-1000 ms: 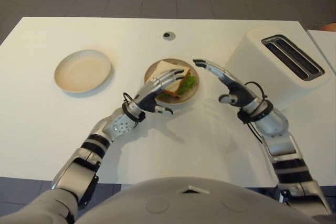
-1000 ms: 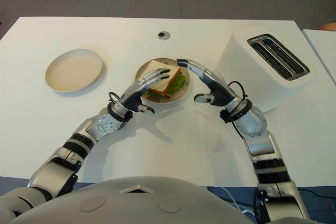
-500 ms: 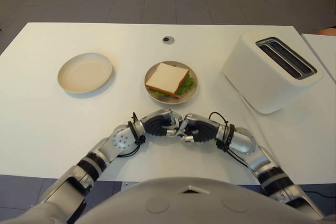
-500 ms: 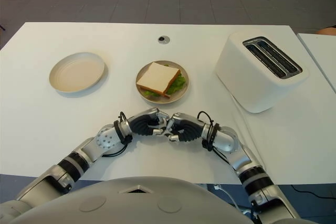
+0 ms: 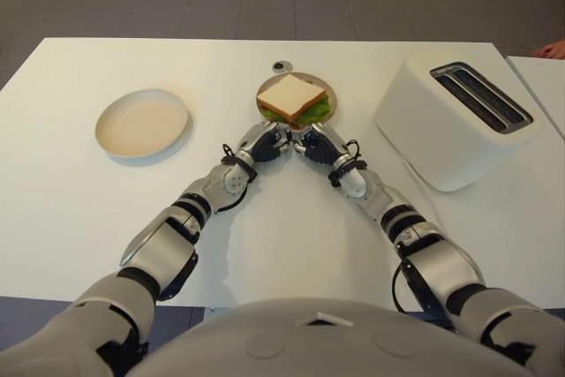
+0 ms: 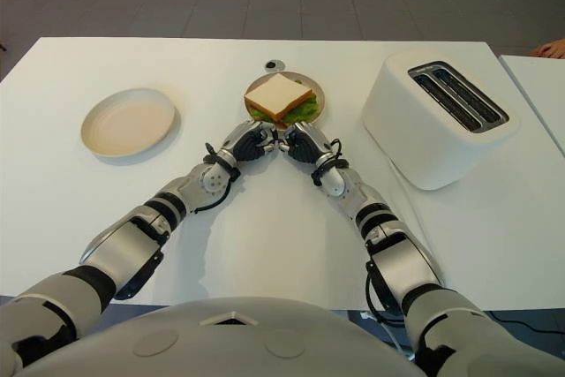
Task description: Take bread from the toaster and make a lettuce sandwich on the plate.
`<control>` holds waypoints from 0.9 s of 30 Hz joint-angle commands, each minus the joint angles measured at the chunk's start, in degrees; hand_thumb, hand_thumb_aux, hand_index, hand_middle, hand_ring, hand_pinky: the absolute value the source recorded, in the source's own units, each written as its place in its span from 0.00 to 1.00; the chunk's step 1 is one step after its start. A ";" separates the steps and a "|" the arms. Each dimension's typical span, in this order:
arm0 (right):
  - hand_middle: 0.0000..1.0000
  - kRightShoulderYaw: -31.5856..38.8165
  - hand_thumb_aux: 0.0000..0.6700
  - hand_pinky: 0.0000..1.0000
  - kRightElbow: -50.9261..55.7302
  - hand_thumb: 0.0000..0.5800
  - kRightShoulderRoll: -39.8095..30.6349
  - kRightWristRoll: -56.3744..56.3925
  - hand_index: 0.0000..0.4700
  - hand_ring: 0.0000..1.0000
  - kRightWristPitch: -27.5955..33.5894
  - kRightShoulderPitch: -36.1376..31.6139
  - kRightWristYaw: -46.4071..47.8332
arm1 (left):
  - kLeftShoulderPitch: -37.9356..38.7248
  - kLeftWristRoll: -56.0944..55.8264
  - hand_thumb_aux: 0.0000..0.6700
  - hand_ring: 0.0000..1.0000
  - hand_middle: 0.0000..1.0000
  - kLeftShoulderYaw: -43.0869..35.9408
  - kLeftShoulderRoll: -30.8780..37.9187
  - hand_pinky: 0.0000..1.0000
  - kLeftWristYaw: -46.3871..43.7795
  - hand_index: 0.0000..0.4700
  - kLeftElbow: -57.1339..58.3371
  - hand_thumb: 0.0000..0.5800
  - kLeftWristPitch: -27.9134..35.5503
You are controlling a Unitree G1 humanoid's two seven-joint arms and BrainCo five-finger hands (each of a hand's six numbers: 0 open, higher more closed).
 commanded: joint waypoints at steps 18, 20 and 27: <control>0.00 -20.62 0.00 0.00 -5.66 0.00 4.40 24.80 0.00 0.00 -22.71 5.02 3.98 | 10.71 -30.98 0.00 0.00 0.00 24.00 -4.13 0.00 -12.73 0.00 -9.61 0.00 -30.90; 0.00 -21.19 0.00 0.00 -4.95 0.00 4.25 24.28 0.00 0.00 -22.99 5.30 3.43 | 10.41 -28.90 0.00 0.00 0.00 26.01 -4.34 0.00 -11.87 0.00 -8.84 0.00 -30.87; 0.00 -21.53 0.00 0.00 -6.76 0.00 4.20 21.05 0.00 0.00 -25.83 8.31 1.05 | 10.97 -23.28 0.00 0.00 0.00 29.63 -5.41 0.00 -9.82 0.00 -8.56 0.00 -29.48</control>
